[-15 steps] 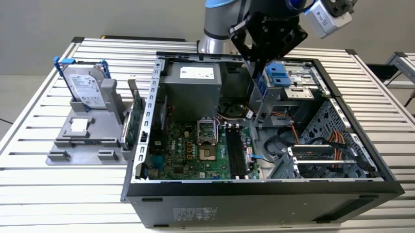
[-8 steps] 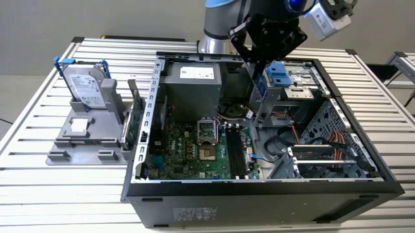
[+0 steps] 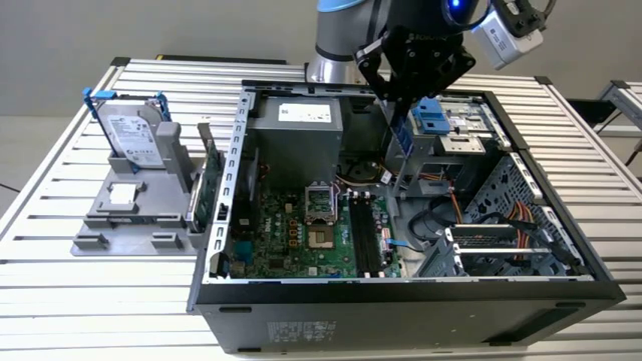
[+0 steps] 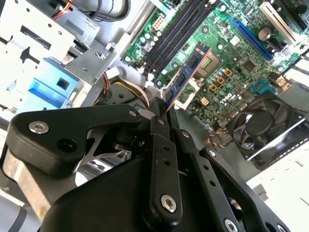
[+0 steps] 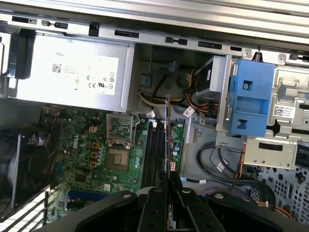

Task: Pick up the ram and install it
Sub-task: 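Insert the ram into the slot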

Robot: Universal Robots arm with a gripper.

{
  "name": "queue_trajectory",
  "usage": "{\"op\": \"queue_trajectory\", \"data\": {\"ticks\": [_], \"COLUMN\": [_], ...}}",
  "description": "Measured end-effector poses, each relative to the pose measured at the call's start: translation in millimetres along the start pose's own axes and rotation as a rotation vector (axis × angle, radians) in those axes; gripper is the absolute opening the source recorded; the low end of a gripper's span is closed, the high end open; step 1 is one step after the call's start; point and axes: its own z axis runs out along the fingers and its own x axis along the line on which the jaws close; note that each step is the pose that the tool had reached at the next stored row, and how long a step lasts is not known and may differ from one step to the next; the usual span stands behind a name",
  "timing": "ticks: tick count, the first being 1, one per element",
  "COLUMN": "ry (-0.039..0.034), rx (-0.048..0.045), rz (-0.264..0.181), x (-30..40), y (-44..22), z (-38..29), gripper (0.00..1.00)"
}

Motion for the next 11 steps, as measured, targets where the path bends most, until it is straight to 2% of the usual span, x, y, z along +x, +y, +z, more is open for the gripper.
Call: {"op": "queue_trajectory", "data": {"ticks": [11], "ry": [0.0222], "rx": [-0.0024], "rz": [0.001], "x": [-10.9], "y": [-6.5], "z": [5.1], "gripper": [0.00]}}
